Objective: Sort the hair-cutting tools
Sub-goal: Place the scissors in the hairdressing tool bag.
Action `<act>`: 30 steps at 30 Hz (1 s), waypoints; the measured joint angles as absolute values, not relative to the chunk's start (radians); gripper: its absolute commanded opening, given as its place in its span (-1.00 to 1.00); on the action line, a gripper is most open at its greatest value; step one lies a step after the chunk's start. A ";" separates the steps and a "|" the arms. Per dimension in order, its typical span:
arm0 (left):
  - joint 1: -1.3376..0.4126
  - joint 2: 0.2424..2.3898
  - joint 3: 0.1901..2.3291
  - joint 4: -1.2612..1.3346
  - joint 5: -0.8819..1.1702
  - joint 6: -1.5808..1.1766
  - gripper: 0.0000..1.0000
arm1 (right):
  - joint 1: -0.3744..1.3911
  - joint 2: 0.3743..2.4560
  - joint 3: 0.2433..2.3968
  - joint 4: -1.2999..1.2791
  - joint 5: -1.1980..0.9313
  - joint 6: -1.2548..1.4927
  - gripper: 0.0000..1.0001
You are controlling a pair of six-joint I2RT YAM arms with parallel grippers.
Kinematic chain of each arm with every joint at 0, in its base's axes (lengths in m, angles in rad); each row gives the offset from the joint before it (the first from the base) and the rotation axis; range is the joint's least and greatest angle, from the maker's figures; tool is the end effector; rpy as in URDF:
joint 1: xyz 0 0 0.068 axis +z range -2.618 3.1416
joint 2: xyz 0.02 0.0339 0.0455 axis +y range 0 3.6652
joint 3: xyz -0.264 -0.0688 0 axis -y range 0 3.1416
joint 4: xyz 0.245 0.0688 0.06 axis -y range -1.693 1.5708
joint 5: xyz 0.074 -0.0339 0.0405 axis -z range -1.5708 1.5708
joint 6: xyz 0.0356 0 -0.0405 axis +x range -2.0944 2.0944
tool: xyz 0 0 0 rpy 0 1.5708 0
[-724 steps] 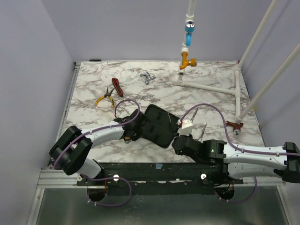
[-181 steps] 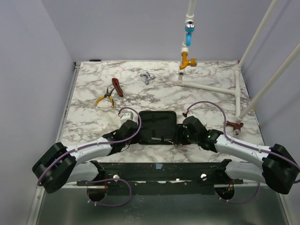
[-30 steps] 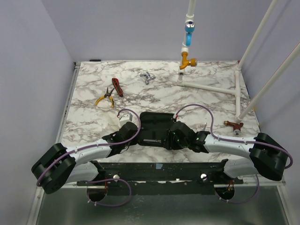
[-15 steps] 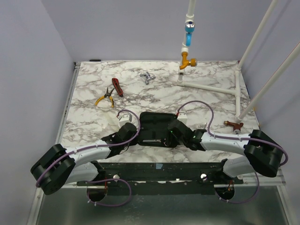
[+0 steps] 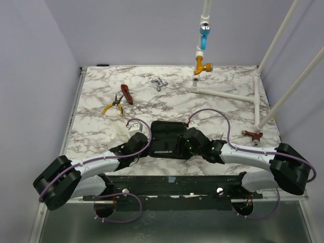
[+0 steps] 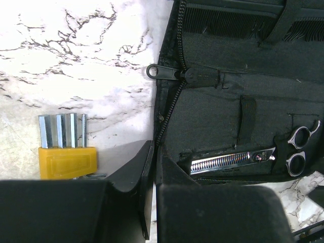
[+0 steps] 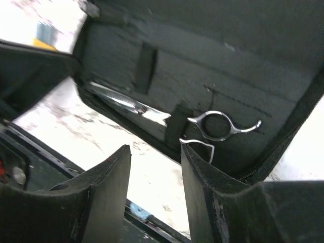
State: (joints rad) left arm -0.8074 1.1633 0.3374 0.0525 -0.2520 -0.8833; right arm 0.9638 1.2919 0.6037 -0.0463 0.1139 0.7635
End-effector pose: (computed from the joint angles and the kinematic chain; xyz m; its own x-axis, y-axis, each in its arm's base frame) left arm 0.1469 -0.1407 0.1407 -0.7519 -0.2968 -0.5887 -0.0075 0.8968 -0.4425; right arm 0.1493 0.2078 0.1847 -0.8072 0.0421 -0.5888 -0.2904 0.8401 0.4581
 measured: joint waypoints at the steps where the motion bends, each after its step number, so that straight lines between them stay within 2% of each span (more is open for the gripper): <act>1: -0.807 1.163 0.337 0.052 -0.252 -0.883 -1.00 | 0.966 1.309 0.598 -0.046 0.105 0.767 -0.05; 12: -0.807 1.164 0.337 0.054 -0.250 -0.884 -1.00 | 0.968 1.386 0.563 -0.019 0.093 0.812 -0.03; 30: -0.814 1.139 0.322 0.050 -0.240 -0.888 -1.00 | 0.912 1.394 0.564 -0.002 0.246 0.862 0.03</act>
